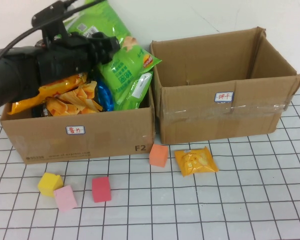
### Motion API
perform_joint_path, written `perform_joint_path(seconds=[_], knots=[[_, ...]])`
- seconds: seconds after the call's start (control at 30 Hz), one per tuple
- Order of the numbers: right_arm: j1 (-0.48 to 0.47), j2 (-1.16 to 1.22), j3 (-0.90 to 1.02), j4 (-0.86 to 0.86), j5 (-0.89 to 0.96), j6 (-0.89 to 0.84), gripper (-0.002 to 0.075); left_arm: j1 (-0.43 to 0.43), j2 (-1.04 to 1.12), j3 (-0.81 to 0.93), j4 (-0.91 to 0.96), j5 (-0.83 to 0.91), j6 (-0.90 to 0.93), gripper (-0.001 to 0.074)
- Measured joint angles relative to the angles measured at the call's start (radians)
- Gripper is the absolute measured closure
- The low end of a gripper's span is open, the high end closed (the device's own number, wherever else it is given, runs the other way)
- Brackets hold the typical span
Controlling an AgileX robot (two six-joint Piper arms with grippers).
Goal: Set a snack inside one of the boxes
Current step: Place the potato chip in the potato chip box
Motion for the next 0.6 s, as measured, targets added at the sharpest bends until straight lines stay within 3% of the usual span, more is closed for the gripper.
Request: perform_joint_path(seconds=[0.13, 0.2, 0.43, 0.6], knots=[[0.000, 0.000, 0.000, 0.000, 0.000, 0.000, 0.0727, 0.000, 0.004, 0.000, 0.011, 0.028, 0.029, 0.0166], [0.000, 0.000, 0.000, 0.000, 0.000, 0.000, 0.0727, 0.000, -0.001, 0.000, 0.020, 0.030, 0.029, 0.0112], [0.000, 0.000, 0.000, 0.002, 0.000, 0.000, 0.0727, 0.000, -0.091, 0.000, 0.157, -0.045, 0.029, 0.0102], [0.000, 0.000, 0.000, 0.002, 0.000, 0.000, 0.0727, 0.008, -0.145, 0.000, 0.232, -0.009, 0.030, 0.0102]])
